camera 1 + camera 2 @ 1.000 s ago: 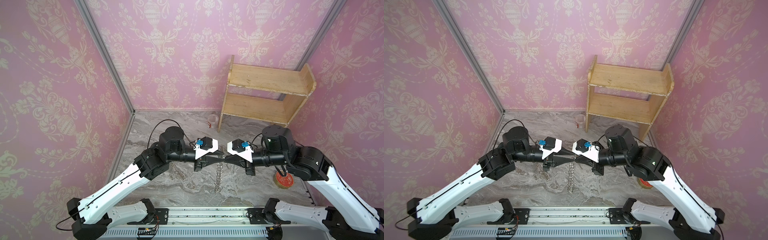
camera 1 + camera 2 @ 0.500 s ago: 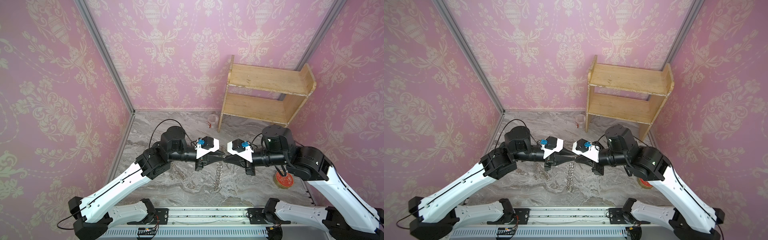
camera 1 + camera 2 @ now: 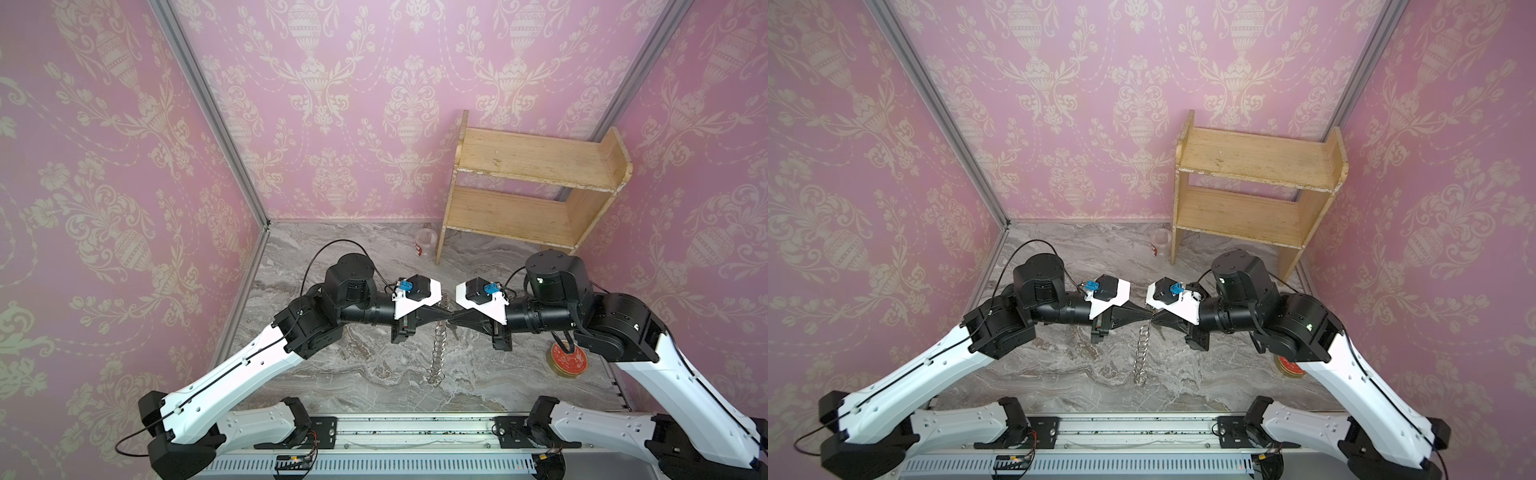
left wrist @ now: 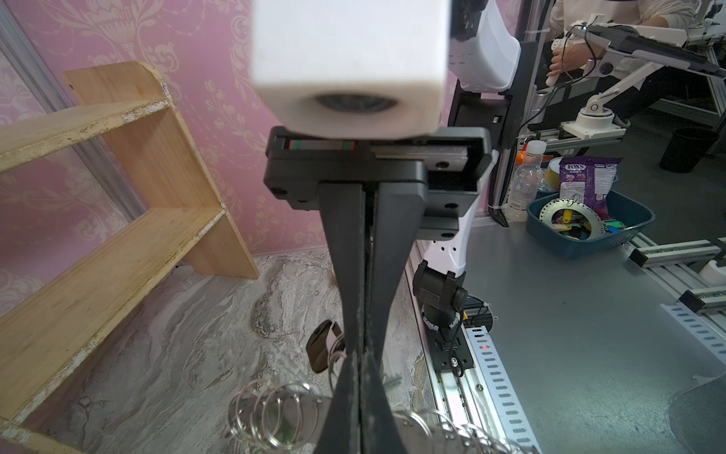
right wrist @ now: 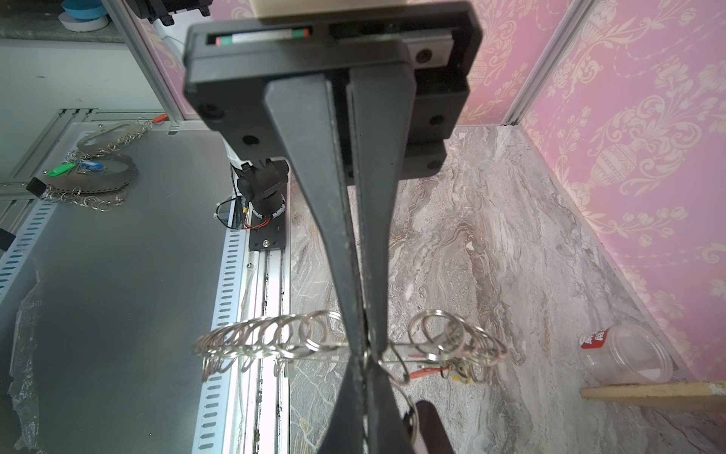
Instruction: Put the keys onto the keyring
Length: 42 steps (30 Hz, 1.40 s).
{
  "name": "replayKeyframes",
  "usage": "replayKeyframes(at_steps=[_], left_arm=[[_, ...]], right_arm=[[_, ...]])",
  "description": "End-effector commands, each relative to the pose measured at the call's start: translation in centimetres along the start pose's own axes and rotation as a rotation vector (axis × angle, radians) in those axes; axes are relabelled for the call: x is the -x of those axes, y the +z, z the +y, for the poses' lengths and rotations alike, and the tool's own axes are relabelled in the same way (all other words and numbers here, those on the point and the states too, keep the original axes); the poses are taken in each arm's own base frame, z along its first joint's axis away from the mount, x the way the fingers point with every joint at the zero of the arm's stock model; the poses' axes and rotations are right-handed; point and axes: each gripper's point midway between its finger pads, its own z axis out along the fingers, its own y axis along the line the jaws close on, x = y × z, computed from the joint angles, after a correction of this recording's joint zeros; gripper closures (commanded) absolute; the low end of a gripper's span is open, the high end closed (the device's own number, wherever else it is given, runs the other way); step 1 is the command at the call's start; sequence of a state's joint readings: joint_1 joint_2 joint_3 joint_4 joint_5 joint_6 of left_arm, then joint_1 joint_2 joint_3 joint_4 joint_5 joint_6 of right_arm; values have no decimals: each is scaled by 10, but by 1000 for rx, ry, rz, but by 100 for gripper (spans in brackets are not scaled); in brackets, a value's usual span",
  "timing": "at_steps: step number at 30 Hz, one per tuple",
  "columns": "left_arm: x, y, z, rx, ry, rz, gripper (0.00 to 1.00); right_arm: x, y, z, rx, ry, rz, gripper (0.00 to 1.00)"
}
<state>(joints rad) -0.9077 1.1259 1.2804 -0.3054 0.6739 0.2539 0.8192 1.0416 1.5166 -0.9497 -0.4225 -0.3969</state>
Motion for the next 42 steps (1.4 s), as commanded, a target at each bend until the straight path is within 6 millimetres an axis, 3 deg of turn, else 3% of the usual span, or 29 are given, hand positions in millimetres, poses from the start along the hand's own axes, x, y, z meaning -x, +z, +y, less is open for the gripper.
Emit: replayKeyframes(at_steps=[1, 7, 10, 13, 15, 16, 23, 29, 42], left_arm=[[-5, 2, -2, -1, 6, 29, 100], [-3, 1, -2, 15, 25, 22, 100], [4, -4, 0, 42, 44, 0, 100], [10, -9, 1, 61, 60, -19, 100], [15, -11, 1, 72, 70, -36, 100], [16, -13, 1, 77, 74, -42, 100], [25, -15, 1, 81, 83, -68, 100], [32, -17, 0, 78, 90, -94, 100], [43, -21, 1, 93, 95, -140, 100]], right_arm=[[24, -11, -1, -21, -51, -100, 100], [21, -10, -3, -31, -40, -88, 100], [15, -10, -7, -57, -32, -60, 95], [11, -13, -8, -79, -25, -52, 87], [9, -16, -9, -96, -23, -51, 73], [8, -17, -10, -102, -24, -52, 73], [14, -22, -10, -120, -38, -95, 74], [14, -13, -7, -82, -43, -96, 77], [14, -10, -3, -56, -36, -112, 93]])
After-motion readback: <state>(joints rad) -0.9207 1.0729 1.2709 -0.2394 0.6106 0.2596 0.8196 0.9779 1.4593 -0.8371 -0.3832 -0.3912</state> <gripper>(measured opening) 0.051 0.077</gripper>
